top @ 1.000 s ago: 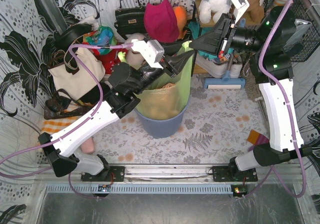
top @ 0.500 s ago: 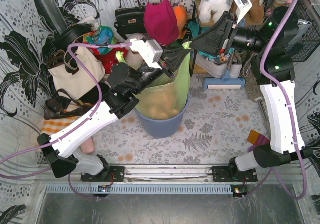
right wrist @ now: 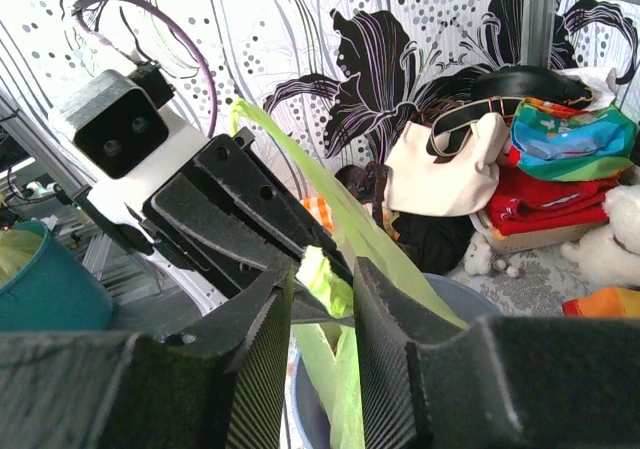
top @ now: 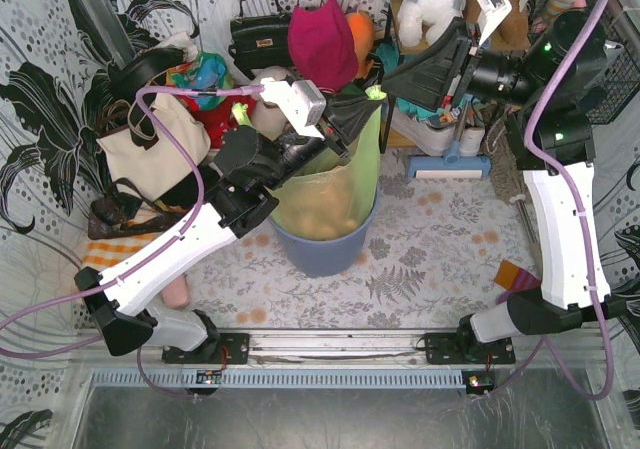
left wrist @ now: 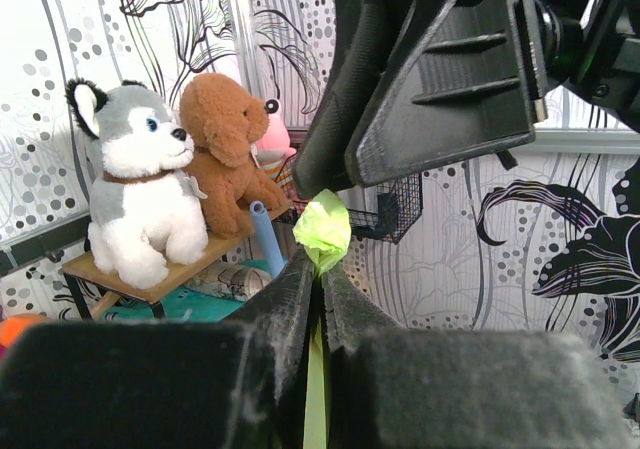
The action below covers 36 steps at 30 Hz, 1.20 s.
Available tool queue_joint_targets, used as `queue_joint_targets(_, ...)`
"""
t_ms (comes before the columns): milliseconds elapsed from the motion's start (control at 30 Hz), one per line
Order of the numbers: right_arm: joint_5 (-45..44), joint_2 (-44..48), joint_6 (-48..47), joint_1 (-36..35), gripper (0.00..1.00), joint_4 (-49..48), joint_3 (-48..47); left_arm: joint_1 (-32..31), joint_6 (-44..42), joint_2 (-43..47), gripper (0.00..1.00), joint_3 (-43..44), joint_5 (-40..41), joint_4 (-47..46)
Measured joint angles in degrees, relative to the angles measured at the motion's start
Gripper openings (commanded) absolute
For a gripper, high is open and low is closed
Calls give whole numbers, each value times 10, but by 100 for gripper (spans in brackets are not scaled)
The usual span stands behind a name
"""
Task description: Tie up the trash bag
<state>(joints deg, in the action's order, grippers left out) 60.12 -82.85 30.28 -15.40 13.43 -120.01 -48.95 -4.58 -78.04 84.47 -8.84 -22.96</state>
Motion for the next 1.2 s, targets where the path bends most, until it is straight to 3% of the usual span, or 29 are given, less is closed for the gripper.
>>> queue_joint_targets(100, 1, -9, -1, 0, 30, 1, -3, 0, 2, 0, 13, 0, -2, 0)
queue_joint_targets(300, 1, -17, -6, 0, 0, 8, -3, 0, 5, 0, 13, 0, -2, 1)
queue_joint_targets(833, 1, -23, 0, 0, 0, -2, -52, 3, 10, -1, 14, 0, -1, 3)
queue_joint_targets(933, 1, -22, 1, 0, 23, -4, -52, 3, 11, -1, 16, 0, -2, 3)
queue_joint_targets(1133, 1, -22, -9, 0, 43, 18, -36, 3, 13, -1, 17, 0, -2, 3)
queue_joint_targets(1200, 1, -22, -13, 0, 44, 26, -26, 3, 14, -1, 17, 0, -2, 3)
